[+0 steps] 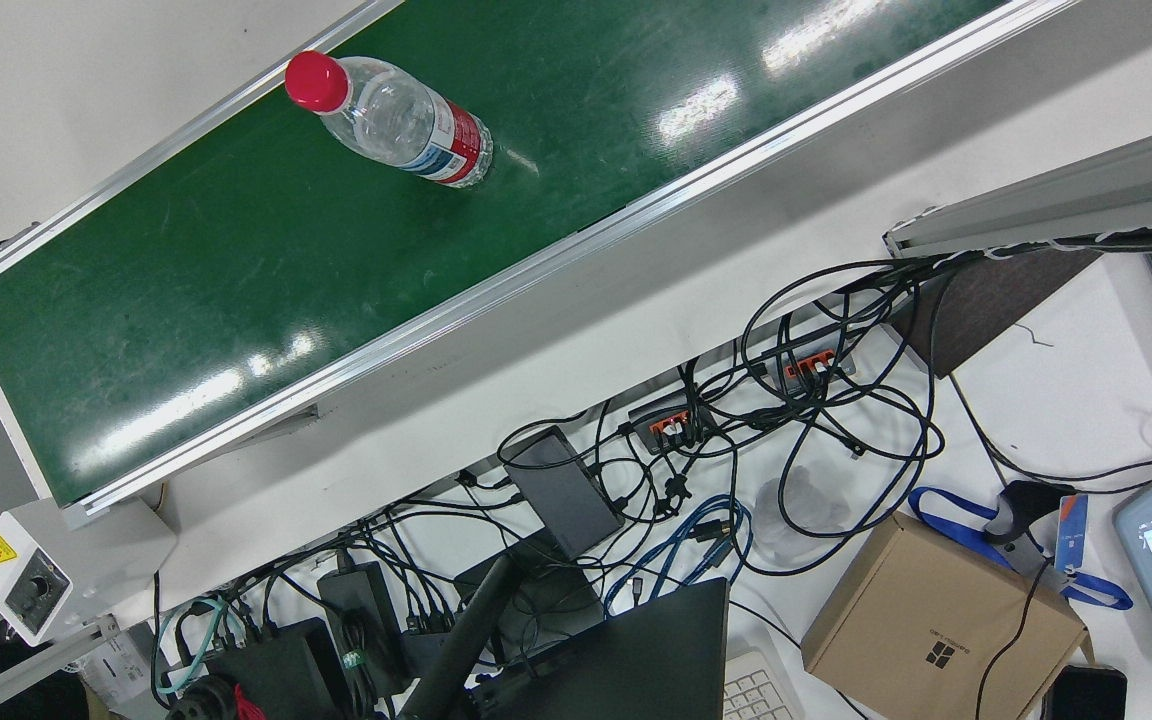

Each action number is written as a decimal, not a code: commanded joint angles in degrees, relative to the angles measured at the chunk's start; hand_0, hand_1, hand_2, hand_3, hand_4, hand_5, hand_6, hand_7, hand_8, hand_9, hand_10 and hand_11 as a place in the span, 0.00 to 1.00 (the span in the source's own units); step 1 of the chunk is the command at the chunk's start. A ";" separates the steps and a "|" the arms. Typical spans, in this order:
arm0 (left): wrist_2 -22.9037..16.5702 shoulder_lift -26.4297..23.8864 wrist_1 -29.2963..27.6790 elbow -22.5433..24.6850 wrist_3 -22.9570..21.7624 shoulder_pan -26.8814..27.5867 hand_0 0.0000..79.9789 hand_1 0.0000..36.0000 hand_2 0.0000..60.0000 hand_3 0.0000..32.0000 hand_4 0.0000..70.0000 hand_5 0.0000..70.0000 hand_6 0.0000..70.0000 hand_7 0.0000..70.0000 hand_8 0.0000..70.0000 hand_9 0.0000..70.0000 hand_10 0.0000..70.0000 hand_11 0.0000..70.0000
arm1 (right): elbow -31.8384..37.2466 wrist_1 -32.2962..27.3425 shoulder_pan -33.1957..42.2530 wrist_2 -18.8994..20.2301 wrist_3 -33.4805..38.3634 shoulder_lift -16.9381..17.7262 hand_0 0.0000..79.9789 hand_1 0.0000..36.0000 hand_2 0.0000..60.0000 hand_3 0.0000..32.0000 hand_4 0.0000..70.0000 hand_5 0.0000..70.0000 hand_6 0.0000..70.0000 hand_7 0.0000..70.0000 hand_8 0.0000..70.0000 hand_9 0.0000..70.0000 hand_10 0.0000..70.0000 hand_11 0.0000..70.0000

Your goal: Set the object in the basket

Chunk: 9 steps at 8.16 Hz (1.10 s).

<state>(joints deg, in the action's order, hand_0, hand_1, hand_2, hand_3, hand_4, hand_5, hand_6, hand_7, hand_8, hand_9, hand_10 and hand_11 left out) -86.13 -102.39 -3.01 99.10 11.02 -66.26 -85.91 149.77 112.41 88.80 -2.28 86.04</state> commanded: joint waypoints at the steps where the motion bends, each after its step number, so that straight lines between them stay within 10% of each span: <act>1: 0.00 0.09 -0.07 0.04 -0.03 -0.10 0.76 0.18 0.00 0.00 0.02 0.11 0.00 0.00 0.00 0.00 0.00 0.03 | -0.04 0.00 0.00 0.05 0.00 0.00 0.00 0.00 0.00 0.00 0.00 0.00 0.00 0.00 0.00 0.00 0.00 0.00; 9: 0.00 0.18 0.02 -0.31 0.23 0.34 0.75 0.17 0.00 0.00 0.03 0.11 0.00 0.00 0.00 0.01 0.01 0.04 | -0.05 0.00 0.00 0.05 0.00 0.00 0.00 0.00 0.00 0.00 0.00 0.00 0.00 0.00 0.00 0.00 0.00 0.00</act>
<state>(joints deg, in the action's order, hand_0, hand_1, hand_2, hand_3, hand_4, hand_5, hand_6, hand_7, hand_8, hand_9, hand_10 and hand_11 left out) -86.13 -102.23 -2.99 98.82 11.17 -65.93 -86.02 149.77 112.41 88.83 -2.29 86.05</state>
